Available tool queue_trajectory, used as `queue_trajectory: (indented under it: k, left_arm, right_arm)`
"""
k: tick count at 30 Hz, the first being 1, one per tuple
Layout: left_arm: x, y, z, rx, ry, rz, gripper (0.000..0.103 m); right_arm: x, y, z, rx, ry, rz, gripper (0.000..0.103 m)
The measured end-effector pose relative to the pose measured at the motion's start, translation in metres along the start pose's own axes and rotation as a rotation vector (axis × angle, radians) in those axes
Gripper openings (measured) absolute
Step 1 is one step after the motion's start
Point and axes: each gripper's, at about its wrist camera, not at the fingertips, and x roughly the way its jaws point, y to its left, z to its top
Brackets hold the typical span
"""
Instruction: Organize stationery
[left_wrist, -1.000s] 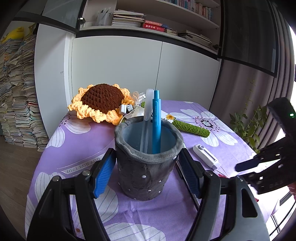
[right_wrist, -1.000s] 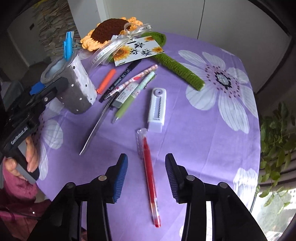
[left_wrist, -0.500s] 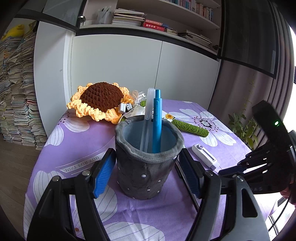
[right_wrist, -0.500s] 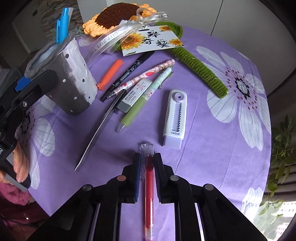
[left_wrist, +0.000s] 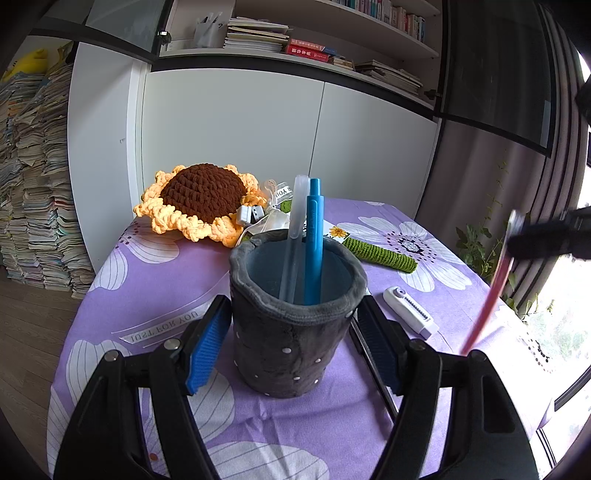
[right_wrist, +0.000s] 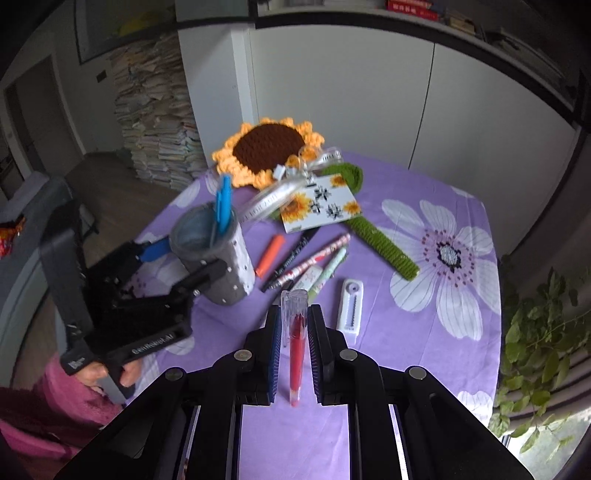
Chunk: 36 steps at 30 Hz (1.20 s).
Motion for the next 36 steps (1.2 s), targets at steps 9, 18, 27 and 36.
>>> queue_trajectory:
  k: [9,18,27,36]
  left_arm:
    - [0.0,0.0,0.0,0.0,0.0,0.0,0.071]
    - [0.0,0.0,0.0,-0.001,0.0,-0.001,0.071]
    - [0.0,-0.001,0.0,0.002,0.001,0.0,0.071]
    - [0.0,-0.001,-0.001,0.002,0.002,0.0,0.071]
  right_arm:
    - [-0.045,0.024,0.06,-0.041,-0.265,0.078,0.015]
    - [-0.008,0.047,0.085,-0.064,-0.25,0.118,0.015]
    - [0.05,0.043,0.067,-0.032,-0.055,0.139,0.015]
    - [0.039,0.015,0.04,0.072,-0.047,0.16,0.015]
